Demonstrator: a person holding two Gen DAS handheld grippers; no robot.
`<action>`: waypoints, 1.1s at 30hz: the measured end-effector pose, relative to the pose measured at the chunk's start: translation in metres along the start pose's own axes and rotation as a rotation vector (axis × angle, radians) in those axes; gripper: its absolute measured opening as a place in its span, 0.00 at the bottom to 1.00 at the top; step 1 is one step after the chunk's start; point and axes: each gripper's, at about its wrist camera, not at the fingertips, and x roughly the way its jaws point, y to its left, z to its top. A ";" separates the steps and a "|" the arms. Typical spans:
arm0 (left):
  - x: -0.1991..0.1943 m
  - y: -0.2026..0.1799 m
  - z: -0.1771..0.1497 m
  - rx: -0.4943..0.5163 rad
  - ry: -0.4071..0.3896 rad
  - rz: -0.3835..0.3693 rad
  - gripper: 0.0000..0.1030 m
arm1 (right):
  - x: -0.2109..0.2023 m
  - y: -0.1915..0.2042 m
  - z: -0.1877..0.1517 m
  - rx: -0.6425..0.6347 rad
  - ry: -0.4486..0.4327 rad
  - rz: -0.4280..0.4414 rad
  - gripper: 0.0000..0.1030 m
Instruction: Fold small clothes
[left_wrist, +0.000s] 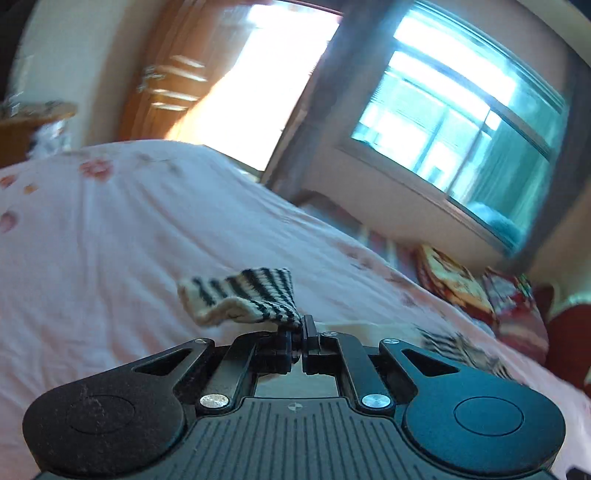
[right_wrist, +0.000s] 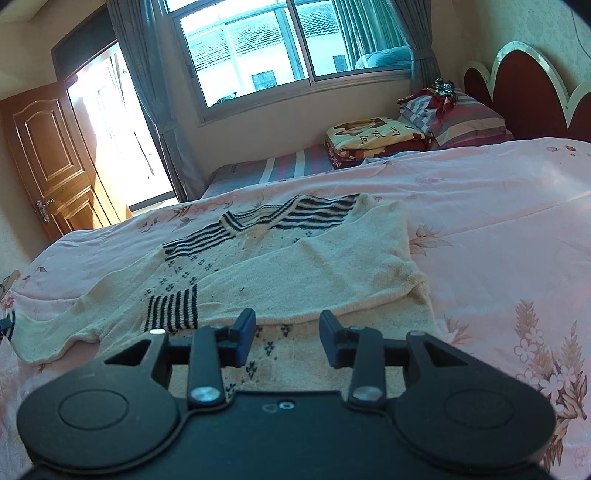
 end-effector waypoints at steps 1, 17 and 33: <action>0.005 -0.026 -0.004 0.065 0.023 -0.037 0.05 | 0.004 -0.002 0.001 0.008 0.002 0.000 0.37; 0.061 -0.253 -0.105 0.537 0.288 -0.198 0.22 | 0.033 -0.055 0.021 0.157 0.033 0.096 0.44; 0.012 -0.095 -0.071 0.377 0.196 0.064 0.68 | 0.104 -0.005 0.011 0.265 0.237 0.365 0.30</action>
